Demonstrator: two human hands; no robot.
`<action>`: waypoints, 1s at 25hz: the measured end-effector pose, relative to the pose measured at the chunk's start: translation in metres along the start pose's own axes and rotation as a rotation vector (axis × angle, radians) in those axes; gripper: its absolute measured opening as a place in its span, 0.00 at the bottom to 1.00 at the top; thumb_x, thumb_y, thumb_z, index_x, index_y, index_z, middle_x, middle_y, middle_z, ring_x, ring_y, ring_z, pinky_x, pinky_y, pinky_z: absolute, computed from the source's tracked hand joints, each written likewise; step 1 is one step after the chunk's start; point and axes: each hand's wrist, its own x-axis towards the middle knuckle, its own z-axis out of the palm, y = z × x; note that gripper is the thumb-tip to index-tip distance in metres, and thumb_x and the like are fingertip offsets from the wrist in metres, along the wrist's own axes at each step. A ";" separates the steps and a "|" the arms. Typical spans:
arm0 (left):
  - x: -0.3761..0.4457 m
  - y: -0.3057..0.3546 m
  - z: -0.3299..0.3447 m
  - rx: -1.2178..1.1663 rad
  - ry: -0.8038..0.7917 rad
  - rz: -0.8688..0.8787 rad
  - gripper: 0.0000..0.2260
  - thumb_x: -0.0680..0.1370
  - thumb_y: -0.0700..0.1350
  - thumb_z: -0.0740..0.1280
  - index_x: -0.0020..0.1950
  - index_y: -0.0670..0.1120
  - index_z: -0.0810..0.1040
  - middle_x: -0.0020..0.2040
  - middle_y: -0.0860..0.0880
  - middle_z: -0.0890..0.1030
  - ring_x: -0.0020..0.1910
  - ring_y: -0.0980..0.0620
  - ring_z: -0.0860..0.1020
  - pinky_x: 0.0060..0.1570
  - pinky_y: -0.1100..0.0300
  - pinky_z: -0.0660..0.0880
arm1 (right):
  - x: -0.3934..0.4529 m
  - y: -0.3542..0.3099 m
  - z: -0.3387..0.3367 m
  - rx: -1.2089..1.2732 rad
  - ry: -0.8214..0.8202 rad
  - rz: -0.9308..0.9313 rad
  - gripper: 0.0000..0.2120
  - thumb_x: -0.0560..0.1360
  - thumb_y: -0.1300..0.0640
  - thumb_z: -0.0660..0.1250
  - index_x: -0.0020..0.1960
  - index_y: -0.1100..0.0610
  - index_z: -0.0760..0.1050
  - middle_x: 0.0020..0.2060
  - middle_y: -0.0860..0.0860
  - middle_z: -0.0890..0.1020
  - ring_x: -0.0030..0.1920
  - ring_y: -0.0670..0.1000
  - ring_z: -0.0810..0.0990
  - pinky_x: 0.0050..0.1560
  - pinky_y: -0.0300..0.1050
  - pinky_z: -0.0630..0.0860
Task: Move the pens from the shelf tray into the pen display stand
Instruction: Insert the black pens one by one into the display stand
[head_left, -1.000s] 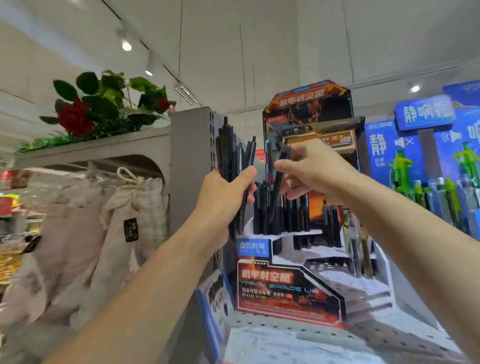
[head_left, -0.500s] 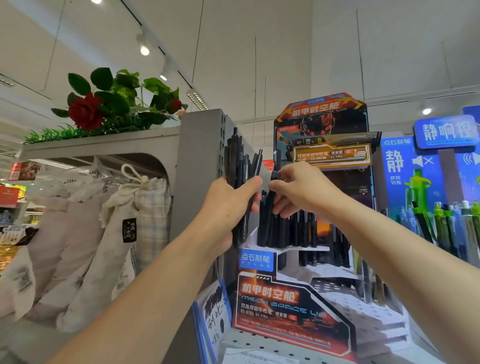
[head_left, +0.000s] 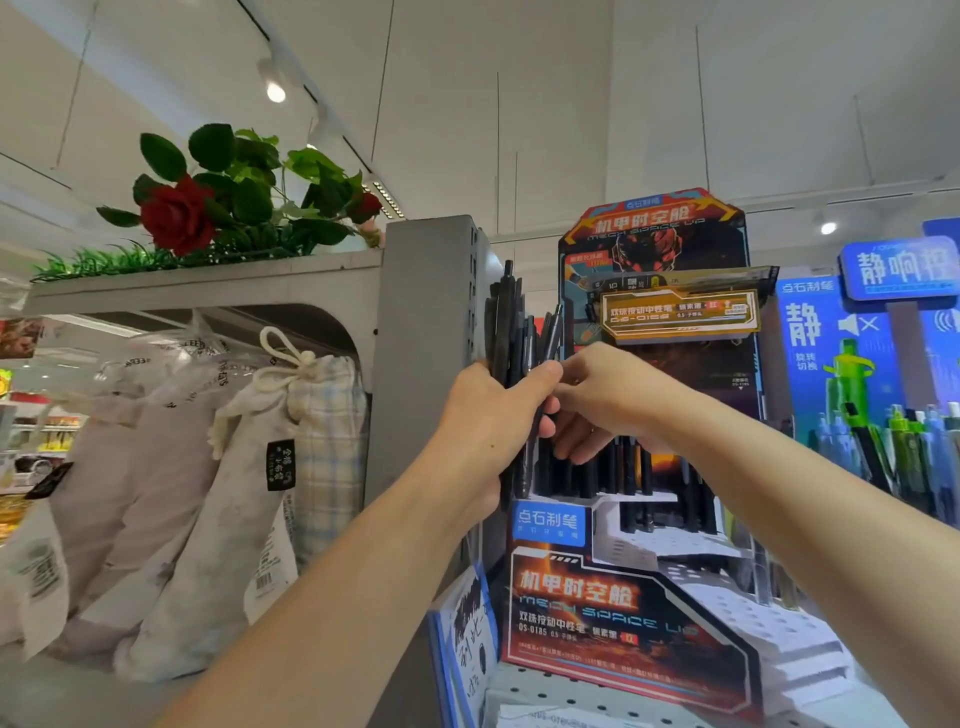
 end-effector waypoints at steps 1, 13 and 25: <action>0.000 0.000 0.000 -0.008 0.000 -0.001 0.11 0.79 0.51 0.70 0.56 0.44 0.80 0.38 0.49 0.83 0.33 0.56 0.78 0.35 0.61 0.76 | 0.000 -0.001 0.002 -0.011 -0.014 0.038 0.12 0.84 0.58 0.60 0.55 0.65 0.78 0.40 0.63 0.86 0.38 0.59 0.87 0.42 0.54 0.85; -0.004 -0.005 0.005 0.026 0.037 -0.009 0.11 0.81 0.51 0.68 0.55 0.45 0.80 0.39 0.51 0.85 0.30 0.61 0.80 0.28 0.67 0.77 | -0.005 -0.012 -0.005 -0.253 -0.059 0.134 0.17 0.83 0.52 0.62 0.52 0.66 0.80 0.37 0.59 0.85 0.28 0.51 0.83 0.28 0.41 0.81; -0.007 -0.002 0.012 0.005 0.050 -0.082 0.14 0.81 0.53 0.68 0.60 0.45 0.80 0.40 0.52 0.87 0.32 0.60 0.84 0.27 0.66 0.76 | -0.024 0.023 -0.021 0.581 -0.117 -0.129 0.08 0.80 0.55 0.68 0.48 0.56 0.85 0.41 0.55 0.82 0.40 0.50 0.81 0.41 0.46 0.81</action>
